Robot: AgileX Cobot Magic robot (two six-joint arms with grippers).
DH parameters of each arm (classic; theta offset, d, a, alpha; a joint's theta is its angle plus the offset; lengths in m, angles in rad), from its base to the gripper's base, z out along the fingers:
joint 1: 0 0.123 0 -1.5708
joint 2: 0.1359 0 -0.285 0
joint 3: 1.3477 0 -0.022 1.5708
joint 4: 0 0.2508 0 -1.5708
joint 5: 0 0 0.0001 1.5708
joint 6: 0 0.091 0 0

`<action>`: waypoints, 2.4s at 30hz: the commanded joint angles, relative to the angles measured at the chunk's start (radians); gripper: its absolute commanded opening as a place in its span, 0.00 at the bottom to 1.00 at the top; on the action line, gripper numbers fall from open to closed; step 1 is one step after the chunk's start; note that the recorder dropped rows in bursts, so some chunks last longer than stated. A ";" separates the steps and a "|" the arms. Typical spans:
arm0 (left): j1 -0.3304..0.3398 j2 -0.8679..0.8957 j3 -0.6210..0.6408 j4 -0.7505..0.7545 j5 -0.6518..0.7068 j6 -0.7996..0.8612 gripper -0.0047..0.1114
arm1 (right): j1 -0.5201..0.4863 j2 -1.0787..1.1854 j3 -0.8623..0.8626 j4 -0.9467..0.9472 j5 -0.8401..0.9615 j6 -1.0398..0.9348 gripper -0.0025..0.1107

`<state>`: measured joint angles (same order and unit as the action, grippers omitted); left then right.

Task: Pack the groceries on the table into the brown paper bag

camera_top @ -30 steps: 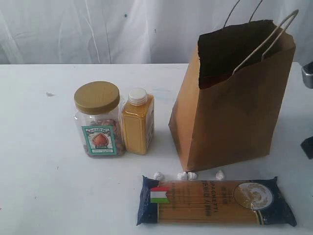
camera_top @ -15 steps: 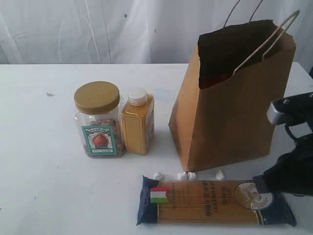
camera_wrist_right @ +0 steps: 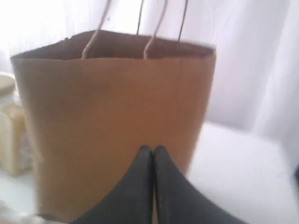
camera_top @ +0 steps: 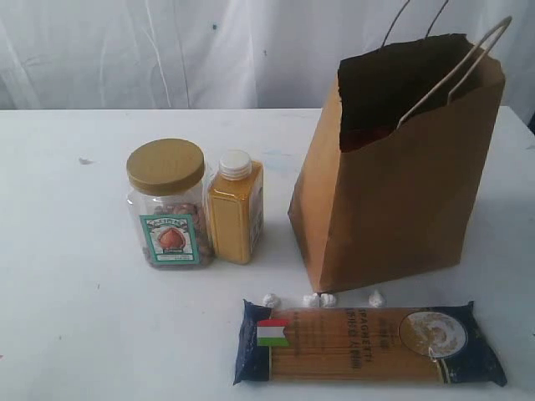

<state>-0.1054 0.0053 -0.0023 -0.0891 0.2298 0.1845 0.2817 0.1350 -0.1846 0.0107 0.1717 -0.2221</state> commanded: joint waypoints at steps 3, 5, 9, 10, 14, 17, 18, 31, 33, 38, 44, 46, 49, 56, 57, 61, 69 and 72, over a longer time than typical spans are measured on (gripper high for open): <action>0.002 -0.005 0.002 -0.011 0.002 0.000 0.04 | -0.004 -0.135 0.019 -0.349 0.148 -0.007 0.02; 0.002 -0.005 0.002 -0.009 0.003 0.000 0.04 | -0.004 -0.131 0.040 -0.349 0.051 -0.003 0.02; 0.002 -0.005 0.002 -0.006 0.003 0.000 0.04 | -0.004 -0.130 0.132 -0.347 -0.094 0.036 0.02; 0.002 -0.005 0.002 -0.006 0.003 0.000 0.04 | -0.004 -0.130 0.153 -0.342 -0.101 0.061 0.02; 0.002 -0.005 0.002 -0.006 0.003 0.000 0.04 | -0.004 -0.130 0.185 -0.336 -0.099 0.266 0.02; 0.002 -0.005 0.002 -0.006 0.003 0.000 0.04 | -0.004 -0.130 0.185 -0.335 -0.079 0.393 0.02; 0.002 -0.005 0.002 -0.006 0.003 0.000 0.04 | -0.004 -0.130 0.185 -0.335 -0.077 0.393 0.02; 0.002 -0.005 0.002 -0.006 0.003 0.000 0.04 | -0.023 -0.135 0.185 -0.335 -0.073 0.381 0.02; 0.002 -0.005 0.002 -0.006 0.003 0.000 0.04 | -0.072 -0.135 0.185 -0.333 -0.083 0.383 0.02; 0.002 -0.005 0.002 -0.006 0.001 0.000 0.04 | -0.232 -0.135 0.185 -0.333 -0.082 0.383 0.02; 0.002 -0.005 0.002 -0.006 0.001 0.000 0.04 | -0.282 -0.135 0.185 -0.333 -0.087 0.383 0.02; 0.002 -0.005 0.002 -0.006 0.001 0.000 0.04 | -0.282 -0.135 0.185 -0.322 -0.081 0.383 0.02; 0.002 -0.005 0.002 -0.006 0.001 0.000 0.04 | -0.282 -0.135 0.185 -0.253 -0.054 0.383 0.02; 0.002 -0.005 0.002 -0.006 0.001 0.000 0.04 | -0.282 -0.135 0.185 -0.188 -0.054 0.383 0.02; 0.002 -0.005 0.002 -0.006 0.001 0.000 0.04 | -0.282 -0.135 0.185 -0.188 -0.054 0.383 0.02; 0.002 -0.005 0.002 -0.006 0.001 0.000 0.04 | -0.282 -0.135 0.185 -0.049 -0.024 0.383 0.02; 0.002 -0.005 0.002 -0.032 -0.026 -0.020 0.04 | -0.282 -0.135 0.185 0.005 0.036 0.383 0.02; 0.002 -0.005 0.002 -0.348 -0.066 -0.274 0.04 | -0.282 -0.135 0.185 0.005 0.036 0.383 0.02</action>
<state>-0.1054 0.0048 -0.0023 -0.1945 0.1989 0.0996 0.0052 0.0059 -0.0050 0.0123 0.2070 0.1570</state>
